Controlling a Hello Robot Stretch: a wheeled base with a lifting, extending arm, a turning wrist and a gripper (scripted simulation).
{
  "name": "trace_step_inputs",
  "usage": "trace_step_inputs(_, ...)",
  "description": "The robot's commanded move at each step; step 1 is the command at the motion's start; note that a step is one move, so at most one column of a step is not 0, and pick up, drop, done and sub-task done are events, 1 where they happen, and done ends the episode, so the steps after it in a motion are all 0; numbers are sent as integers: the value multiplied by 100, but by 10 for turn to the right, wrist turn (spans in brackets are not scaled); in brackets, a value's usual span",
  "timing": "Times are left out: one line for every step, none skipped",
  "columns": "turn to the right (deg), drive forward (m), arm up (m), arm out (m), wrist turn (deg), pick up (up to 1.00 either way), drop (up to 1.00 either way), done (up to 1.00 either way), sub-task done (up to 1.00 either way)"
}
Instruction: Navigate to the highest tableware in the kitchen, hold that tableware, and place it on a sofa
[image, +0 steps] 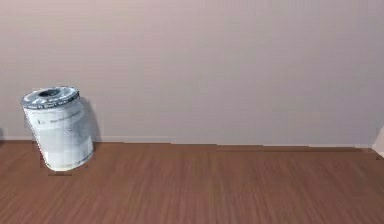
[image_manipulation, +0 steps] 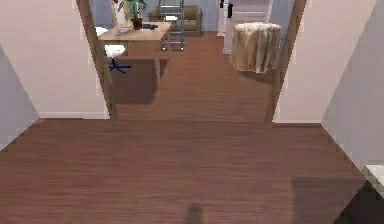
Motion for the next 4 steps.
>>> trace_step_inputs(450, 0, 0, 0, 0, 0, 0, 0, 0)
trace_step_inputs(450, 0, 0, 0, 0, 0, 0, 0, 0)
trace_step_inputs(360, 0, 0, 0, 0, 0, 0, 0, 0)
trace_step_inputs(0, 0, 50, 0, 0, 0, 0, 0, 0)
